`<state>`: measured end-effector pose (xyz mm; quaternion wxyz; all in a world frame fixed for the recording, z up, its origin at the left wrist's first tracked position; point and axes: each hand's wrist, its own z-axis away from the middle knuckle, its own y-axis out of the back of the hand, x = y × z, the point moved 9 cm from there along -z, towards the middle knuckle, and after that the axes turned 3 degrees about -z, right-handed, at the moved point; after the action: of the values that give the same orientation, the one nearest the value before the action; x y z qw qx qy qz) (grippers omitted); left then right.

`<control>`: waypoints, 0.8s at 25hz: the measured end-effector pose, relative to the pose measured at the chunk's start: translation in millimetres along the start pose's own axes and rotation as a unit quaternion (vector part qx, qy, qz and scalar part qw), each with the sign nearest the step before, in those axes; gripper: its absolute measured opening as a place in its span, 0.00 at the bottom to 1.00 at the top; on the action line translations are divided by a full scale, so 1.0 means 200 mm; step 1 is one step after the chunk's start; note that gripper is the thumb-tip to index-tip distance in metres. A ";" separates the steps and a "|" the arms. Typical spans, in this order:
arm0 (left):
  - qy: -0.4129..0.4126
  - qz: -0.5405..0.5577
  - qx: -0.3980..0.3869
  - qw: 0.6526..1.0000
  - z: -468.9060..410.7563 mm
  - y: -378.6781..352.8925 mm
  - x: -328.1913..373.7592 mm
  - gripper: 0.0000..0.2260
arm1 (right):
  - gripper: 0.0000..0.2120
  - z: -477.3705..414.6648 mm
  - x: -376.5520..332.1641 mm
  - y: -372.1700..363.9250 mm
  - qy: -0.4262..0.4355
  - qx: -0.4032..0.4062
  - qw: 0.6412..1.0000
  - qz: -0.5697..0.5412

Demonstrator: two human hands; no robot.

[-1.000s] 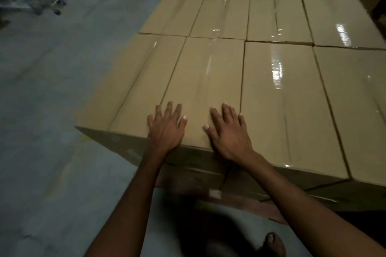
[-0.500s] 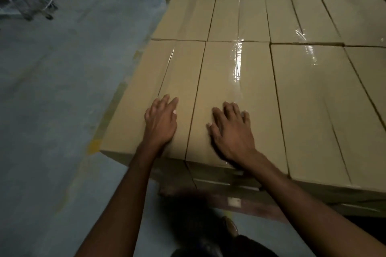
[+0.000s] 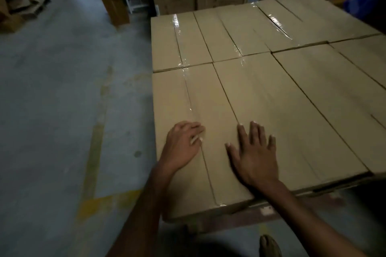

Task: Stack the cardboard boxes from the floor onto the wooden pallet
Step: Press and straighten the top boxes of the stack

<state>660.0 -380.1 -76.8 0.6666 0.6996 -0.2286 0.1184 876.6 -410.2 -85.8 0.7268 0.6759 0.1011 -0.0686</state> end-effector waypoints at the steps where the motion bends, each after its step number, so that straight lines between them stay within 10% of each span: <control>1: -0.016 0.015 -0.018 1.000 0.01 -0.01 -0.02 0.17 | 0.37 0.01 -0.02 0.00 -0.011 -0.001 1.000 0.013; 20: -0.185 0.074 -0.022 0.980 -0.41 0.33 -0.67 0.15 | 0.30 -0.19 -0.81 -0.20 -0.215 0.047 0.975 -0.025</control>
<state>523.1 -277.5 -74.6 0.6175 0.6757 -0.4014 0.0307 707.7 -380.5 -87.4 0.6968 0.6764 -0.0438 -0.2346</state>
